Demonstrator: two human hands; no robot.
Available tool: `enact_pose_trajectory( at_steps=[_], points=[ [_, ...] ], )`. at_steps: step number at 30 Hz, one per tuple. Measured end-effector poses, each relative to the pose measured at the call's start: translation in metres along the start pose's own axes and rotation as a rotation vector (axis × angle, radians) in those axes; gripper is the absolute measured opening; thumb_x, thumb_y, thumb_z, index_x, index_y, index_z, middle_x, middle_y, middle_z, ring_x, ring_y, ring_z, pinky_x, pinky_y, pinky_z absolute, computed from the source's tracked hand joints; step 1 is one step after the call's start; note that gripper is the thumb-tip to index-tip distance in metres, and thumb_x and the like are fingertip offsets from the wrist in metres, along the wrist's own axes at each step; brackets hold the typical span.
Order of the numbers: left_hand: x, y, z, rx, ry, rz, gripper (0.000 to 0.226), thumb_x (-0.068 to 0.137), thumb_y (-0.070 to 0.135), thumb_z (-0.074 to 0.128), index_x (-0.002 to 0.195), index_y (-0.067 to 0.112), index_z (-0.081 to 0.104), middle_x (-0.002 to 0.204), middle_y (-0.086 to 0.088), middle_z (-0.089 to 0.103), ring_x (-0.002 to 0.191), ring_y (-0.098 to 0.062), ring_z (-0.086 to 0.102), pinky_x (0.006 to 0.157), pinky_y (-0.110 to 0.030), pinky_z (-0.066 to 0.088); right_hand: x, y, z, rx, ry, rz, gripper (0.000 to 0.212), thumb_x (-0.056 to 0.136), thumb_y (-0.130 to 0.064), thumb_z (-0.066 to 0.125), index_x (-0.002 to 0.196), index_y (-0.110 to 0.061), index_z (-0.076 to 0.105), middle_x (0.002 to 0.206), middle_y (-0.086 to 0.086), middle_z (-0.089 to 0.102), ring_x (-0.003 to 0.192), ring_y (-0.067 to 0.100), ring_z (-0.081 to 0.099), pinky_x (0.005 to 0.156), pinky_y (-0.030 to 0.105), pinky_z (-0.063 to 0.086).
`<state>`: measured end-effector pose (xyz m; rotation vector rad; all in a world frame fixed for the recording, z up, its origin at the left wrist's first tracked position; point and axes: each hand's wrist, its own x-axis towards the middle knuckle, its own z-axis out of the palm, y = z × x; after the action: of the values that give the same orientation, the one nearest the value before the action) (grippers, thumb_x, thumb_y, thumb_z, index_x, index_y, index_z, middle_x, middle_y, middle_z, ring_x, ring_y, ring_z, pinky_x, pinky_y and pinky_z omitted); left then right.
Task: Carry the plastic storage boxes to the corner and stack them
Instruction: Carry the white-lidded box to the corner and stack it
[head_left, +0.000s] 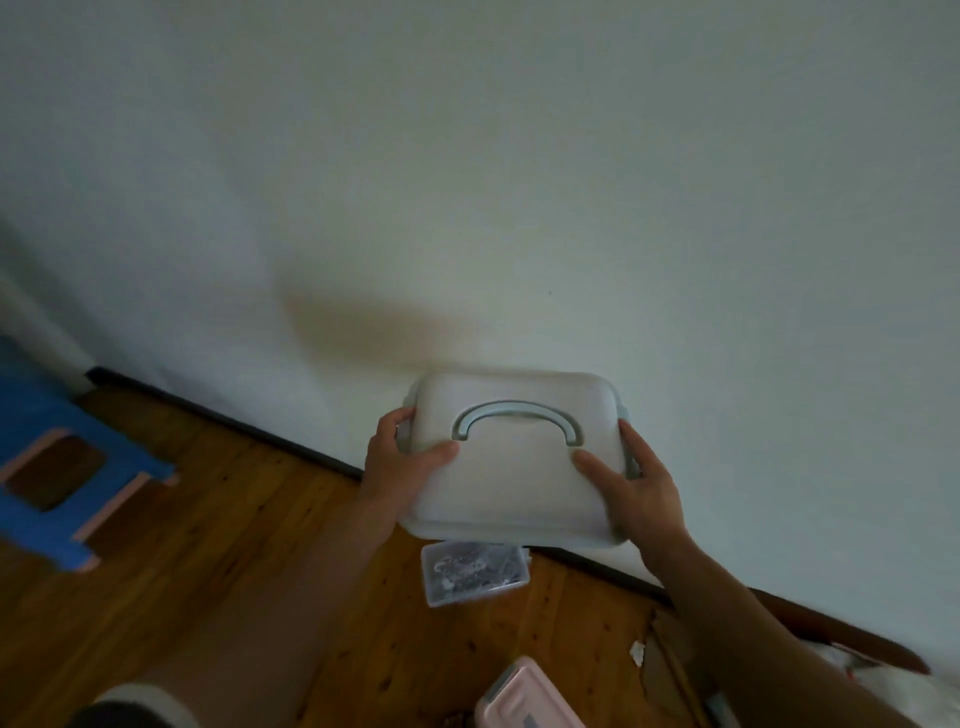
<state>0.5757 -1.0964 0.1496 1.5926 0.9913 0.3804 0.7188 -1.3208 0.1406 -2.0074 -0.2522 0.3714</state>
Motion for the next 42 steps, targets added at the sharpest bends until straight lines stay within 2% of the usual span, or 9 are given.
enact_pose_trajectory(
  at_steps=[10,15,18,21,27,30,32,35,42],
  points=[
    [-0.090,-0.012,-0.066,0.005,0.237,0.028,0.073,0.070,0.049,0.078,0.134,0.038,0.042,0.139,-0.001,0.042,0.116,-0.024,0.046,0.095,-0.049,0.047,-0.045,-0.036,0.019,0.044,-0.192,-0.144,0.080,0.075,-0.051,0.075,0.145,-0.034,0.041,0.114,-0.011,0.049,0.099,0.016,0.051,0.088,0.037,0.047],
    [-0.136,-0.025,-0.098,-0.081,0.404,-0.002,0.073,0.071,0.046,0.079,0.135,0.038,0.044,0.145,0.000,0.040,0.109,-0.015,0.041,0.085,-0.035,0.039,-0.069,-0.055,0.041,0.078,-0.328,-0.196,0.080,0.073,-0.053,0.076,0.144,-0.037,0.042,0.116,-0.012,0.051,0.100,0.016,0.053,0.086,0.036,0.047],
    [-0.169,-0.038,-0.121,-0.102,0.505,-0.039,0.074,0.070,0.047,0.079,0.135,0.038,0.045,0.147,0.000,0.038,0.120,-0.019,0.042,0.087,-0.033,0.037,-0.090,-0.064,0.060,0.063,-0.424,-0.243,0.080,0.072,-0.055,0.076,0.143,-0.039,0.042,0.117,-0.013,0.050,0.100,0.014,0.051,0.084,0.033,0.045],
    [-0.199,-0.050,-0.146,-0.109,0.597,-0.066,0.075,0.070,0.049,0.079,0.135,0.038,0.044,0.147,0.000,0.038,0.126,-0.021,0.040,0.087,-0.032,0.036,-0.112,-0.074,0.082,0.028,-0.522,-0.293,0.081,0.073,-0.056,0.075,0.144,-0.038,0.041,0.126,-0.009,0.052,0.104,0.015,0.049,0.091,0.038,0.046],
    [-0.264,-0.078,-0.194,-0.164,0.757,-0.101,0.078,0.067,0.051,0.079,0.136,0.037,0.045,0.150,0.000,0.036,0.127,-0.020,0.041,0.097,-0.038,0.041,-0.166,-0.091,0.129,-0.002,-0.693,-0.373,0.079,0.073,-0.054,0.075,0.143,-0.035,0.043,0.141,0.000,0.052,0.121,0.026,0.050,0.098,0.044,0.044],
    [-0.299,-0.096,-0.215,-0.180,0.822,-0.139,0.076,0.069,0.050,0.079,0.135,0.038,0.044,0.146,0.001,0.039,0.115,-0.017,0.045,0.085,-0.034,0.045,-0.199,-0.094,0.150,0.014,-0.761,-0.380,0.078,0.074,-0.051,0.076,0.143,-0.034,0.045,0.142,0.001,0.051,0.122,0.025,0.050,0.099,0.043,0.043],
    [-0.327,-0.109,-0.229,-0.194,0.886,-0.148,0.075,0.069,0.050,0.079,0.135,0.038,0.044,0.143,0.000,0.041,0.109,-0.015,0.045,0.079,-0.032,0.044,-0.226,-0.096,0.164,0.016,-0.824,-0.407,0.078,0.074,-0.049,0.077,0.143,-0.032,0.045,0.142,0.000,0.050,0.118,0.020,0.050,0.097,0.038,0.042],
    [-0.371,-0.130,-0.249,-0.199,0.972,-0.170,0.073,0.071,0.046,0.079,0.135,0.035,0.045,0.141,-0.001,0.044,0.111,-0.017,0.046,0.082,-0.032,0.045,-0.268,-0.098,0.184,0.021,-0.915,-0.432,0.079,0.074,-0.047,0.078,0.143,-0.031,0.045,0.143,-0.001,0.049,0.108,0.011,0.045,0.088,0.030,0.039],
    [-0.476,-0.165,-0.285,-0.244,1.132,-0.155,0.072,0.072,0.040,0.081,0.135,0.028,0.048,0.133,-0.001,0.049,0.110,-0.022,0.053,0.089,-0.039,0.051,-0.373,-0.097,0.212,-0.011,-1.059,-0.424,0.080,0.071,-0.048,0.080,0.142,-0.035,0.045,0.142,0.000,0.048,0.106,0.014,0.045,0.086,0.033,0.040]
  ],
)
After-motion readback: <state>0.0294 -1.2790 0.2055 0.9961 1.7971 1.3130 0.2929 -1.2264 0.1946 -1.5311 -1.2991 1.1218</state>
